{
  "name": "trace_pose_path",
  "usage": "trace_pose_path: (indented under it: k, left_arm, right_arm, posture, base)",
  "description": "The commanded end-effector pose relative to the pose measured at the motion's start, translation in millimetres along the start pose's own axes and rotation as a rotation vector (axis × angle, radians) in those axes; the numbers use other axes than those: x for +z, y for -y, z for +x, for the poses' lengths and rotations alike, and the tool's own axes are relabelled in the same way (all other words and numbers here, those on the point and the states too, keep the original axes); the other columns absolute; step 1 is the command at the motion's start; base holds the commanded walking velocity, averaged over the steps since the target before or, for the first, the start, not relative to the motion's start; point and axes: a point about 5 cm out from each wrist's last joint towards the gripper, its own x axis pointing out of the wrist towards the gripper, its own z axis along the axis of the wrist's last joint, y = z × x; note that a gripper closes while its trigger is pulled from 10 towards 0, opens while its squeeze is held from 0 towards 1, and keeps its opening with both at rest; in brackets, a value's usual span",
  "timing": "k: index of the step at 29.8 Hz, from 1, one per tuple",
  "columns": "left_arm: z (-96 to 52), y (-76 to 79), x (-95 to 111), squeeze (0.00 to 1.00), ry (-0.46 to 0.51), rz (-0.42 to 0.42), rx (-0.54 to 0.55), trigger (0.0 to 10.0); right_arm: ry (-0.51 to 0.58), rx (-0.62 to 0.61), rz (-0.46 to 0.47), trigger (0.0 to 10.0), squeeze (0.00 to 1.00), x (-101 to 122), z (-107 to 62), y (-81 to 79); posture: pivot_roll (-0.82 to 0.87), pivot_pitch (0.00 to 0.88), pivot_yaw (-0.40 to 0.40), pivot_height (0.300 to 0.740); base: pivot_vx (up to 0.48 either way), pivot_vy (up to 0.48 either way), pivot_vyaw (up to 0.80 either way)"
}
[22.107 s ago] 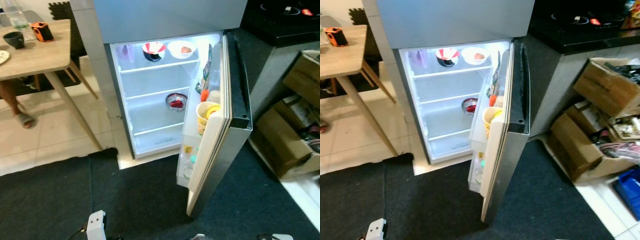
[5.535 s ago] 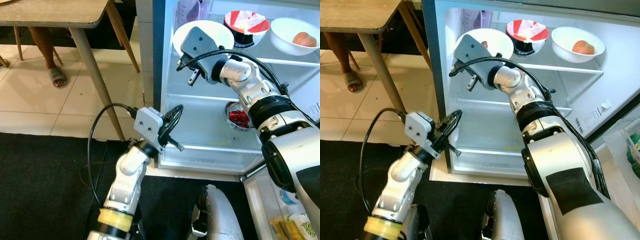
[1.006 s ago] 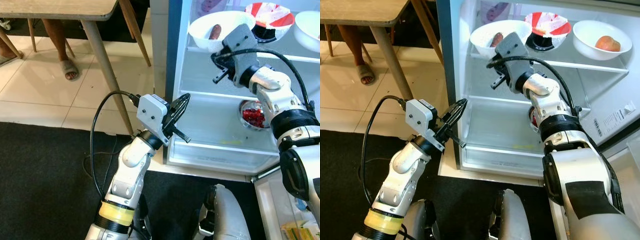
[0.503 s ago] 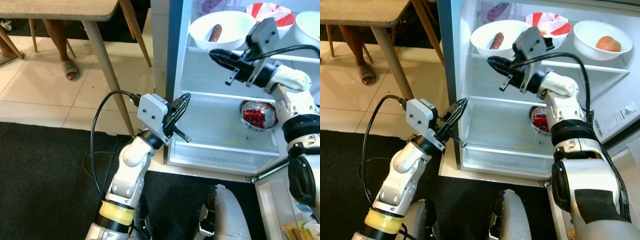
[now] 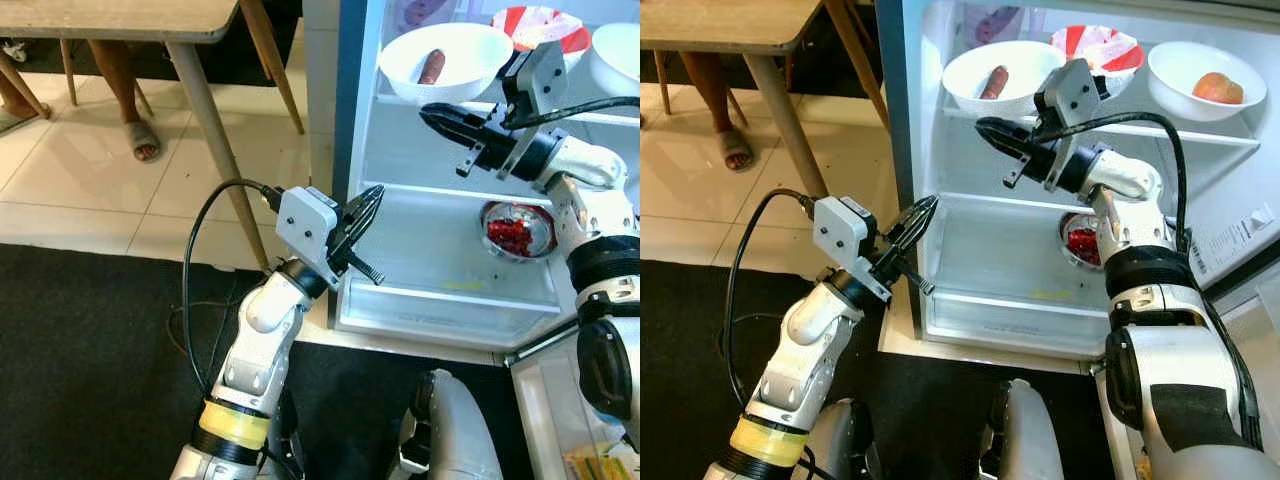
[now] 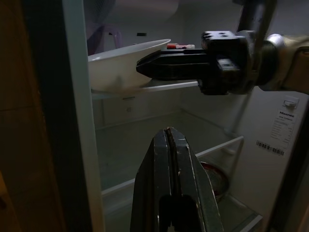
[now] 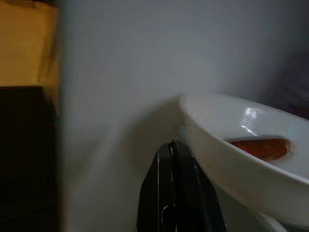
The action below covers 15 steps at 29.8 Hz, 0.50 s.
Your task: Restocking fridge
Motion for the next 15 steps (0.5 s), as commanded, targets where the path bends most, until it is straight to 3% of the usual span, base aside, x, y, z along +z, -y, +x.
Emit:
trace_pose_path:
  k: [1,6,15]
  left_arm:
    - [-0.9,1.9,-1.7,0.0,-0.003,-0.008,-0.014,10.0]
    - [-0.8,2.1,-1.5,0.0,-0.003,-0.009,-0.012,10.0]
    - [-1.7,2.4,-1.3,0.0,-0.004,-0.008,-0.008,10.0]
  right_arm:
    - [-0.026,-0.034,-0.008,10.0,0.0,-1.4,3.3,0.3]
    - [-0.074,-0.139,-0.016,10.0,0.0,-2.4,11.4,2.8]
    - [-0.089,-0.201,-0.045,10.0,0.0,2.0,24.2,0.3]
  posture:
    - [-0.04,0.249,0.004,0.592]
    - [-0.04,0.252,0.002,0.592]
    - [-0.03,0.256,-0.004,0.592]
  base:
    - [0.0,0.0,0.0]
    - [0.0,0.0,0.0]
    - [0.0,0.0,0.0]
